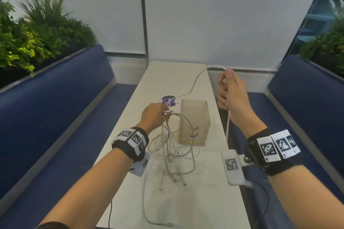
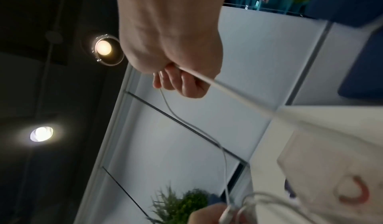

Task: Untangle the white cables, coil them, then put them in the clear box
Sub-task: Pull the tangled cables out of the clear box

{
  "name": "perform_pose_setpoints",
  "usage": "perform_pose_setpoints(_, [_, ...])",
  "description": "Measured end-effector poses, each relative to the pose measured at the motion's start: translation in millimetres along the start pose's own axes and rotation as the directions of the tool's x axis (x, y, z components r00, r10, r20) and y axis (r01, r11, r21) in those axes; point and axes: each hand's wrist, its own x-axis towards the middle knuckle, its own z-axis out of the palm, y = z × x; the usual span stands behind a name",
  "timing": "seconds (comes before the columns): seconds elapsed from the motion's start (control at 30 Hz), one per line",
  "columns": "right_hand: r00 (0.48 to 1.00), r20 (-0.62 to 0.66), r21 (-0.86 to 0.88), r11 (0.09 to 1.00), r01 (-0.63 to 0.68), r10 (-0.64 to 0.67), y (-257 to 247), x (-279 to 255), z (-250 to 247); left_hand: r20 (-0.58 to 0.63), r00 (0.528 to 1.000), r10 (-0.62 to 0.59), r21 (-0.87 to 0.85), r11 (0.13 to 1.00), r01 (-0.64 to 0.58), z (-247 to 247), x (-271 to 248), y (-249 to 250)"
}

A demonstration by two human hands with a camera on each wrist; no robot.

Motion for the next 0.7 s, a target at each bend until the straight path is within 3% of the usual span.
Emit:
perform_pose_setpoints(0.17, [0.984,0.111,-0.299,0.949,-0.104,0.142,3.4,-4.6,-6.7,0.074,0.997,0.019,-0.247,0.969,0.000,3.1,-4.3,-1.0])
perform_pose_setpoints(0.27, [0.966,0.165,-0.539,0.839,-0.079,0.197,14.8,-13.6,-12.5,-0.039,0.998,0.054,-0.327,0.943,-0.063,-13.7,-7.2,8.6])
perform_pose_setpoints(0.37, [0.925,0.236,-0.604,0.791,-0.100,0.297,24.0,-29.9,-27.6,-0.140,0.990,-0.017,-0.460,0.886,-0.050,-46.6,-12.9,17.3])
perform_pose_setpoints(0.43, [0.830,0.350,-0.594,0.788,-0.162,0.434,26.3,-45.1,-38.6,-0.171,0.978,-0.121,-0.644,0.765,-0.018,-74.7,-18.0,19.1])
perform_pose_setpoints(0.47, [0.755,0.405,-0.596,0.775,-0.209,0.516,27.5,-52.7,-42.9,-0.188,0.967,-0.170,-0.730,0.683,-0.022,-88.1,-20.1,18.1])
perform_pose_setpoints(0.53, [0.535,0.475,-0.658,0.686,-0.311,0.698,32.7,-66.3,-48.5,-0.206,0.949,-0.239,-0.855,0.515,-0.055,-110.3,-24.5,15.3])
perform_pose_setpoints(0.6, [0.309,0.431,-0.765,0.525,-0.373,0.848,43.9,-74.1,-48.5,-0.154,0.957,-0.246,-0.916,0.399,-0.045,-126.9,-30.7,13.0])
perform_pose_setpoints(0.63, [0.259,0.371,-0.818,0.446,-0.362,0.891,52.9,-75.6,-46.4,-0.098,0.971,-0.219,-0.930,0.369,-0.010,-133.6,-35.4,12.7])
perform_pose_setpoints(0.67, [0.260,0.318,-0.865,0.391,-0.314,0.912,62.8,-74.9,-43.5,-0.039,0.984,-0.174,-0.933,0.358,0.027,-139.0,-39.8,11.3])
perform_pose_setpoints(0.7, [0.296,0.290,-0.896,0.367,-0.250,0.910,73.3,-72.8,-39.6,0.014,0.993,-0.117,-0.932,0.359,0.056,-143.4,-44.7,9.9])
